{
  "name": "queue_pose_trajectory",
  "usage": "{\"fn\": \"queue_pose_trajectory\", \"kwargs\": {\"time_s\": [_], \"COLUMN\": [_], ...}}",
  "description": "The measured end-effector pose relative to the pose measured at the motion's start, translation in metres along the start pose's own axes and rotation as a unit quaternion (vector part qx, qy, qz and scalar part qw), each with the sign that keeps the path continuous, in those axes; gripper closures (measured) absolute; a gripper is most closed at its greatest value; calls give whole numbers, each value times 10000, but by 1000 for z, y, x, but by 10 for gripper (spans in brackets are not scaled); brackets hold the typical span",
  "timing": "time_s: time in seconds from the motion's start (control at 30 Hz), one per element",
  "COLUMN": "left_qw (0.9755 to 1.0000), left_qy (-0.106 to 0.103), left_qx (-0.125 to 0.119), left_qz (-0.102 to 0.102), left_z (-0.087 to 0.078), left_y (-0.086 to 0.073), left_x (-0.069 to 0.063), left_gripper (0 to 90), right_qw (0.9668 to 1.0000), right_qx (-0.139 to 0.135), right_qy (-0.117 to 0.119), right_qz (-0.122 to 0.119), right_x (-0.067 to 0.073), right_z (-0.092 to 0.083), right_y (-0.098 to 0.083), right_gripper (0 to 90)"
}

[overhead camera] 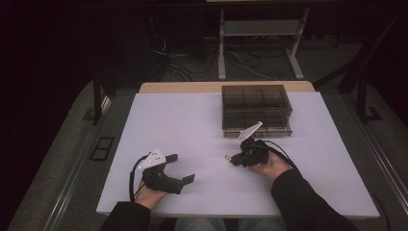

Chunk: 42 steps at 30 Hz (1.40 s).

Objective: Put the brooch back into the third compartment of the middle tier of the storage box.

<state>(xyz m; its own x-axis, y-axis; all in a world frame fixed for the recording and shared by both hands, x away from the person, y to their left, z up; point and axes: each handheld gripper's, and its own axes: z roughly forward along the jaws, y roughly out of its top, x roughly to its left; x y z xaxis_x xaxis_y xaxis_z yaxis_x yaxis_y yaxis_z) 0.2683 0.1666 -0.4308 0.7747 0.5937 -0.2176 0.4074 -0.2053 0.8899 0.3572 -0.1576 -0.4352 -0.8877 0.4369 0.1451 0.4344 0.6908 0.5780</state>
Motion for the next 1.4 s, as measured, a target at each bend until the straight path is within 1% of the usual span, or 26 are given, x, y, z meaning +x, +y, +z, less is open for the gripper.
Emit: {"fn": "queue_pose_trajectory", "kwargs": {"time_s": [0.13,0.3,0.37,0.47,0.53,0.67,0.77,0.8,0.9,0.97,1.1,1.13,1.27,1.4], "left_qw": [10000,10000,10000,10000,10000,10000,10000,10000,10000,10000,10000,10000,10000,10000], "left_qy": [3,2,3,5,7,11,7,10,13,11,13,14,15,18], "left_qx": [0,3,9,6,3,11,15,15,18,17,17,21,22,36], "left_qz": [-1,-2,2,0,-2,4,9,6,10,20,12,11,14,23], "left_z": [0,0,0,0,0,0,0,0,0,0,0,0,1,1], "left_y": [0,0,0,0,0,0,0,0,0,0,0,0,0,0], "left_x": [0,0,0,0,0,0,0,0,0,0,0,0,0,0], "left_gripper": [0,0,0,0,0,0,0,0,0,0,0,0,0,0], "right_qw": [10000,9999,10000,10000,10000,10000,10000,10000,9999,9999,9999,9999,9999,9998], "right_qx": [-18,-58,-66,-57,-55,-58,-65,-81,-100,-97,-133,-151,-142,-170], "right_qy": [50,75,54,40,30,20,3,-16,-5,-30,-53,-40,-80,-82], "right_qz": [48,39,-16,14,-39,-31,-6,-51,-31,-88,-72,-31,-8,-15], "right_x": [-1,0,0,1,0,0,1,0,0,-1,-2,-2,-4,-6], "right_z": [-4,-10,-12,-15,-17,-23,-29,-32,-36,-41,-46,-47,-53,-59], "right_y": [1,2,3,3,3,4,4,5,5,6,5,5,4,3], "right_gripper": [793,794,794,794,794,793,794,793,794,794,794,794,794,793]}}
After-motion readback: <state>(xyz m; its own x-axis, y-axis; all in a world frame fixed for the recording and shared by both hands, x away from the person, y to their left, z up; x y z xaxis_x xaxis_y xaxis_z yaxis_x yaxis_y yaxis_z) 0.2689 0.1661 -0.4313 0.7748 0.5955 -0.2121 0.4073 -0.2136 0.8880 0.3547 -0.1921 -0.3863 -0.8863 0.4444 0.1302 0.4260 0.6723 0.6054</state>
